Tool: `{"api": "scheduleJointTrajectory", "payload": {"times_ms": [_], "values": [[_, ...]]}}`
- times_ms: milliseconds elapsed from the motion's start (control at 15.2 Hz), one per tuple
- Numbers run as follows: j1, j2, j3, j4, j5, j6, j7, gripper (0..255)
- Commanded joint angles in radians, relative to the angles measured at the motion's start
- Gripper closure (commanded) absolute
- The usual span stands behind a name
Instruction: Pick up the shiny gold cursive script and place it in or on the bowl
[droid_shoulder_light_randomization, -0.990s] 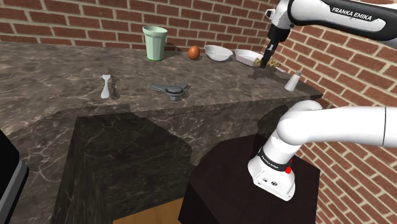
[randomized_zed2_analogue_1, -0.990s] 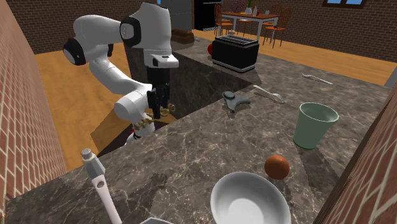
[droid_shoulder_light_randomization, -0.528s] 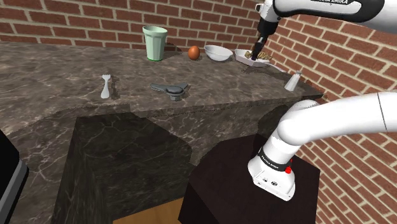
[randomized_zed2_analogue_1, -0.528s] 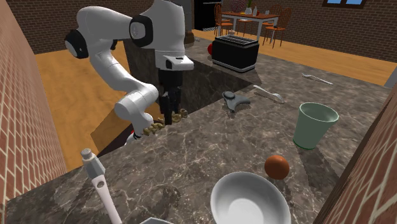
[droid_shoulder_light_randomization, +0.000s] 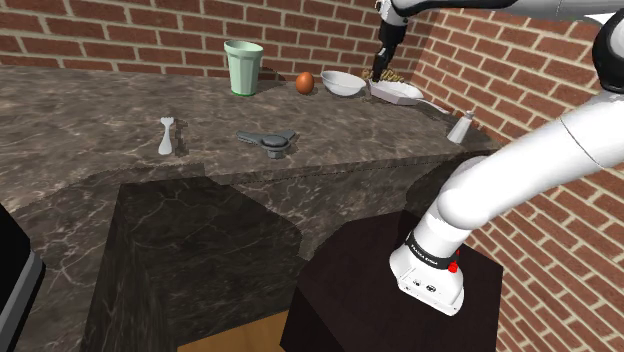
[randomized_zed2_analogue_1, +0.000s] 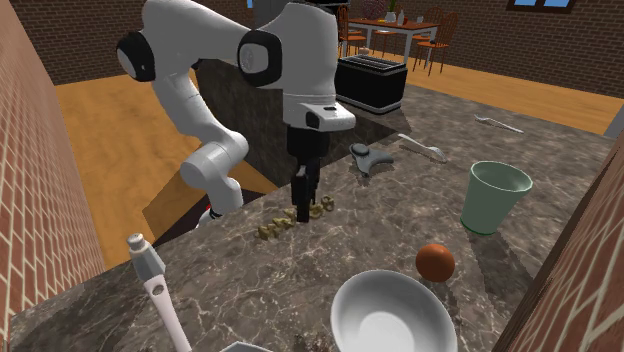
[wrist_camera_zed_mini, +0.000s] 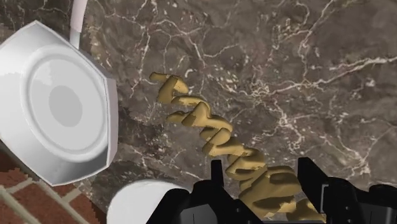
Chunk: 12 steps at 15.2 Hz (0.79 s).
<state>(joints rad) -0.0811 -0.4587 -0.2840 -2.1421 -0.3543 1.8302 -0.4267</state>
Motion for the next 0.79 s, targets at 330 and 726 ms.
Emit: {"api": "scheduleJointTrajectory", "payload": {"times_ms": [330,726], "values": [[0.019,0.292,-0.059,0.275,0.077,0.027,-0.070,255],[-0.001,0.564,-0.093,0.576,0.186,-0.003,-0.147,255]]}}
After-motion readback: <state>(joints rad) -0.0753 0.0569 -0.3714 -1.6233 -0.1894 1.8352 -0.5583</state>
